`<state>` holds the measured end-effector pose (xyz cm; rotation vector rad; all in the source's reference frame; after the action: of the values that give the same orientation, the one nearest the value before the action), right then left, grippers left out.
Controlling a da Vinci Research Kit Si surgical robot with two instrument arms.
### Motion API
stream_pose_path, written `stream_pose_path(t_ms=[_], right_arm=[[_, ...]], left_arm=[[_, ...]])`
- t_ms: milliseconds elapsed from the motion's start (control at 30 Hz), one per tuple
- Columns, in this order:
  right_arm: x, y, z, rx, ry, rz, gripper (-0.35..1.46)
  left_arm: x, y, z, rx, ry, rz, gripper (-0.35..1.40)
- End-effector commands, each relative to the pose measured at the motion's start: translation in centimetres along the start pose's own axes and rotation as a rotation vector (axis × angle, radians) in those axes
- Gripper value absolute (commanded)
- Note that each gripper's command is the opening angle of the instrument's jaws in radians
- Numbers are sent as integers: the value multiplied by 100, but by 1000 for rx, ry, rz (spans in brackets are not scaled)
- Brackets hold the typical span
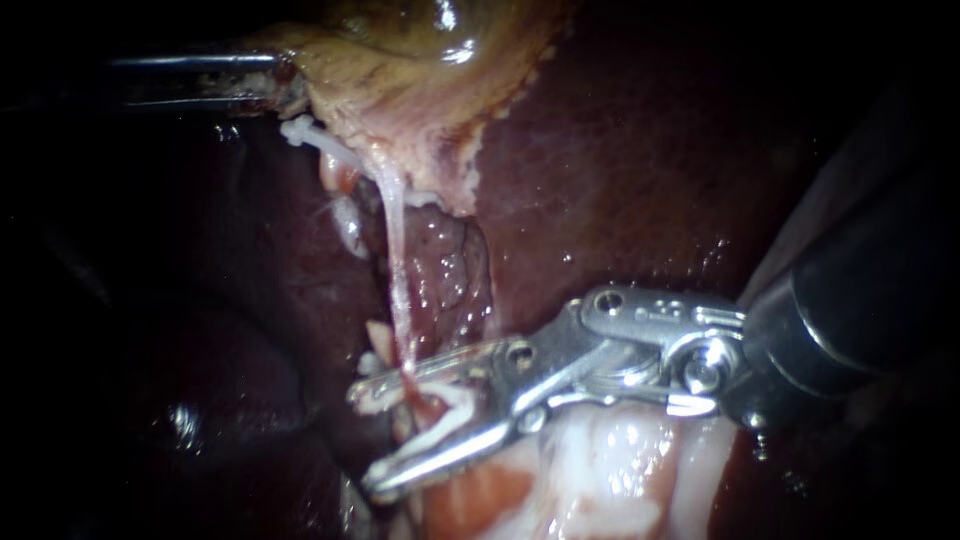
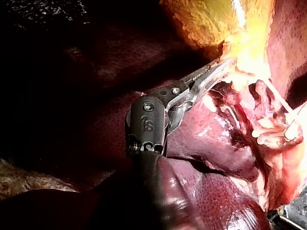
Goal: Clipping first clip right tube
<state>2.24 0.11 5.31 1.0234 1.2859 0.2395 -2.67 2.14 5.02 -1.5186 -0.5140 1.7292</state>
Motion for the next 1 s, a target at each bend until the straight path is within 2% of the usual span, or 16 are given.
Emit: stream_pose_path(t_ms=[33,267,633,733,1000], right_arm=[[0,1,-2,-15,6,1,37],[4,1,-13,-17,11,12,17],[1,3,-22,-11,8,47,-24],[0,4,-24,-11,7,82,-35],[-1,3,-26,-16,-7,100,-35]], left_arm=[[0,0,0,0,0,0,-35],[0,0,1,3,1,0,-35],[0,0,2,4,1,0,-35],[0,-1,2,4,1,0,-35],[-1,-1,2,4,1,0,-35]])
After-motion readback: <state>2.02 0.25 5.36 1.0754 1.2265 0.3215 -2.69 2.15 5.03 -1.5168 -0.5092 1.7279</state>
